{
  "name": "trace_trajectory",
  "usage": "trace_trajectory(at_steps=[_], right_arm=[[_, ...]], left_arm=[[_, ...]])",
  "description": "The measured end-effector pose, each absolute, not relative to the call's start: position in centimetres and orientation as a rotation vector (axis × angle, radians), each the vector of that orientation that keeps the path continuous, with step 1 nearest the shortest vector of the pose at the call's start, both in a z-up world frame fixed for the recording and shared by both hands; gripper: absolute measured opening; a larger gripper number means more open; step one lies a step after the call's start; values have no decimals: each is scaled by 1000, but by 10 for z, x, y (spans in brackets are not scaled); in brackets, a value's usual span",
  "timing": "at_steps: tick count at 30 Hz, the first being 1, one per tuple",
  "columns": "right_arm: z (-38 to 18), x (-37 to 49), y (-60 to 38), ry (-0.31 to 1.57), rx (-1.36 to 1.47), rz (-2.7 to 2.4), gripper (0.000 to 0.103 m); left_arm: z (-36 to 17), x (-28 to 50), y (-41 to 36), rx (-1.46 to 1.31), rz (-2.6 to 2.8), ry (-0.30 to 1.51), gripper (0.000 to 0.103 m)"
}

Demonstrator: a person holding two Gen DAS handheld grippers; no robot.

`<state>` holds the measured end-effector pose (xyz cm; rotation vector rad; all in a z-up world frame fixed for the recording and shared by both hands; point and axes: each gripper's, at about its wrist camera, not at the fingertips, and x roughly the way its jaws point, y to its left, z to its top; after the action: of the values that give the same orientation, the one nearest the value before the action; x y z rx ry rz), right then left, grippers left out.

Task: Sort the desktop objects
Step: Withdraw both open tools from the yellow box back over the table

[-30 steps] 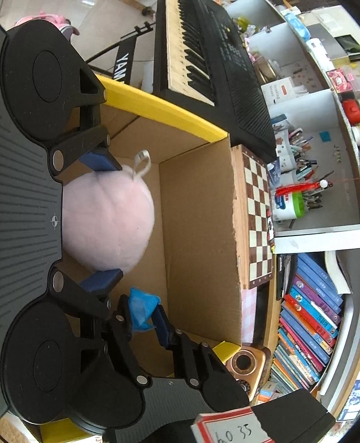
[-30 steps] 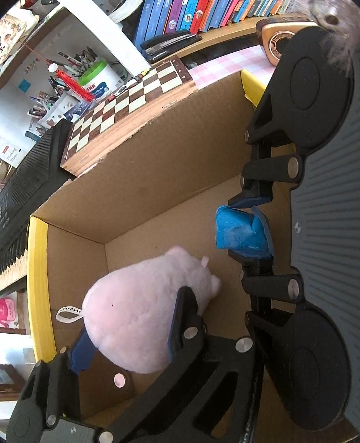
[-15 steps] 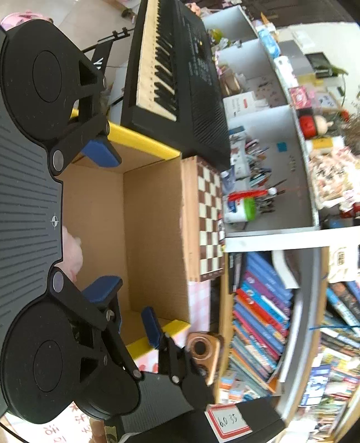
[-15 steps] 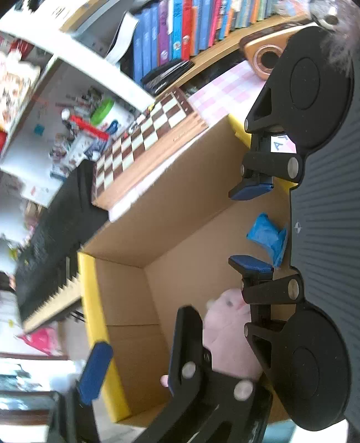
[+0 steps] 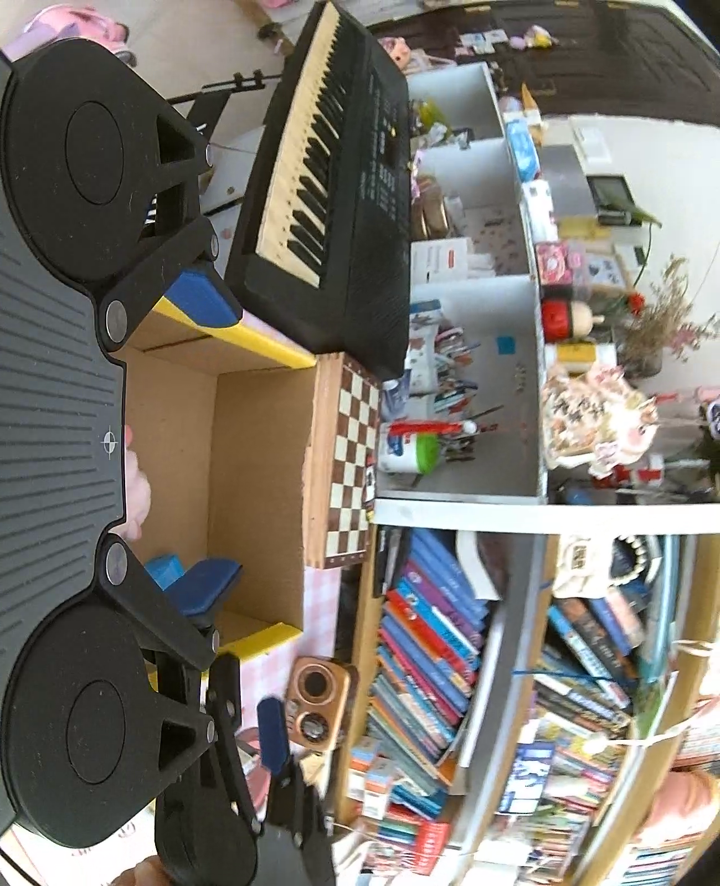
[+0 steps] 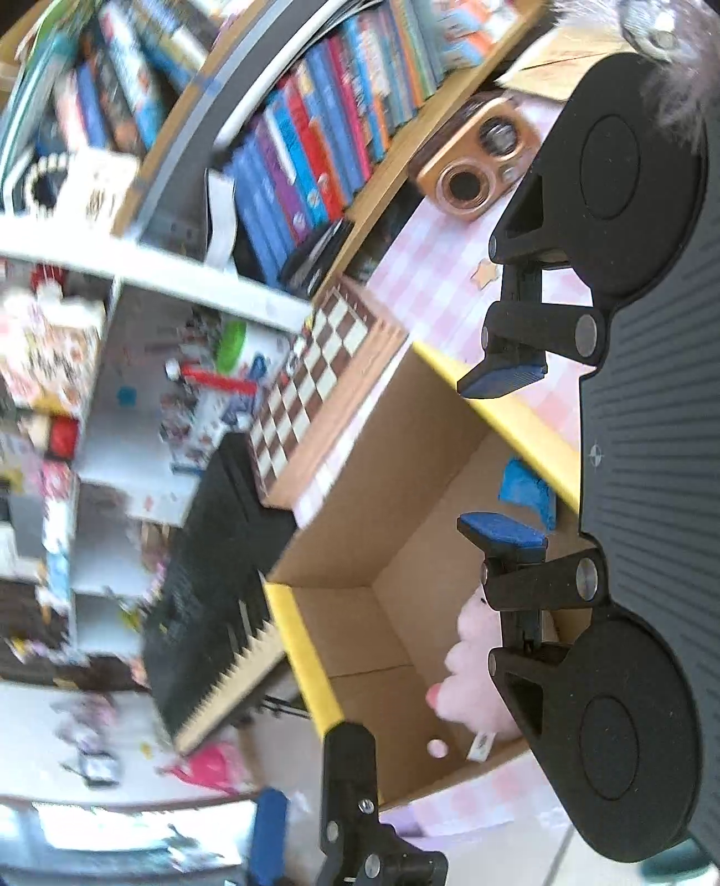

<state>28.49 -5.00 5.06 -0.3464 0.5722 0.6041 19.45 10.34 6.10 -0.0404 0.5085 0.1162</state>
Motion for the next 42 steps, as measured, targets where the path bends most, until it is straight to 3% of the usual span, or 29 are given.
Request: trace_trajectory(at_steps=[16,42], right_arm=[[74,189,-115,484,-85,370,43],[14,39,-117,543,-58,283,50]], left_arm=[[76,110,106,-98,128,443,93],[35,7,82,-67,133,501,94]])
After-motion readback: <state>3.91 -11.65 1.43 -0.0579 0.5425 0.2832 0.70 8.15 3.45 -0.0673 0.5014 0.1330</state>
